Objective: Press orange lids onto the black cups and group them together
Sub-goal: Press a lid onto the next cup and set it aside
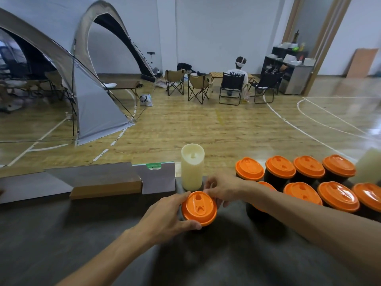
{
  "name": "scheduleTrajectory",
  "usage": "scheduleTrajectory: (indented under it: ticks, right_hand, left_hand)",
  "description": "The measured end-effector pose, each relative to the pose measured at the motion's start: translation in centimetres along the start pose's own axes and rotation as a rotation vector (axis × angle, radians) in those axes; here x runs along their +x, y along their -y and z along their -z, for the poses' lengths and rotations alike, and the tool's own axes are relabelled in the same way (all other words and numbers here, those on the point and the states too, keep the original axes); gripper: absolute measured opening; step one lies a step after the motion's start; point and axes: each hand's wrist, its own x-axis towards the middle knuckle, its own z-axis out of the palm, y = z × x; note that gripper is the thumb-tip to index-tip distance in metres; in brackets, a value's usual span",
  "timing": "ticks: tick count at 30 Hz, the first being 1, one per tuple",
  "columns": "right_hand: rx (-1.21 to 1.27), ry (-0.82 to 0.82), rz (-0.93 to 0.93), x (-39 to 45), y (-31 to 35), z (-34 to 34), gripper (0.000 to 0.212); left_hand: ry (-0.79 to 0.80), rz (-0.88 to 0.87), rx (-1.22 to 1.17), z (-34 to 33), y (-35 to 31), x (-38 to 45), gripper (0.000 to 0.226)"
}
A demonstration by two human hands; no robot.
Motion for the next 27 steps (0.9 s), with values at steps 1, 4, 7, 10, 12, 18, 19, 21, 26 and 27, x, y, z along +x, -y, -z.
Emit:
scheduleTrajectory:
  ticks: [1,4,7,10,12,18,19,21,26,27]
  right_hand:
    - [0.039,-0.019,0.001,-0.5,-0.3,-0.4,0.015]
    - [0.173,-0.037,0.002,-2.0,-1.2,-1.5,0.031]
    - [0.309,-0.018,-0.013,-3.1,-1.3,-2.3,0.052]
    - [0.450,0.053,-0.044,-3.8,-1.5,-2.6,0.068]
    - [0.485,0.103,-0.056,-4.0,-1.7,-2.5,0.077]
    - [0.397,0.145,-0.022,-3.8,-1.7,-2.7,0.087]
    - [0.369,0.142,-0.011,-3.7,-1.7,-2.8,0.087]
    - [0.283,0.123,0.018,-3.7,-1.7,-2.9,0.090]
    - [-0.026,-0.017,0.111,-4.2,-1.5,-3.0,0.093]
    - [-0.051,-0.033,0.129,-4.3,-1.4,-3.0,0.093]
  left_hand:
    - [-0.001,-0.001,0.002,0.0,0.0,0.0,0.094]
    - [-0.012,-0.008,0.003,0.0,-0.1,-0.1,0.096]
    - [-0.024,-0.028,-0.006,0.0,-0.2,-0.3,0.094]
    - [-0.016,-0.040,-0.042,0.0,-0.1,-0.3,0.096]
    - [-0.014,-0.041,-0.062,0.0,-0.1,-0.2,0.096]
    - [0.000,-0.030,-0.140,-0.5,0.9,0.1,0.094]
    - [0.000,-0.027,-0.158,-0.6,1.0,0.1,0.091]
    - [-0.004,-0.019,-0.205,-0.6,0.9,0.1,0.083]
    - [0.034,0.078,-0.476,-1.7,0.4,-0.3,0.089]
    - [0.030,0.109,-0.578,-2.2,0.2,-0.5,0.095]
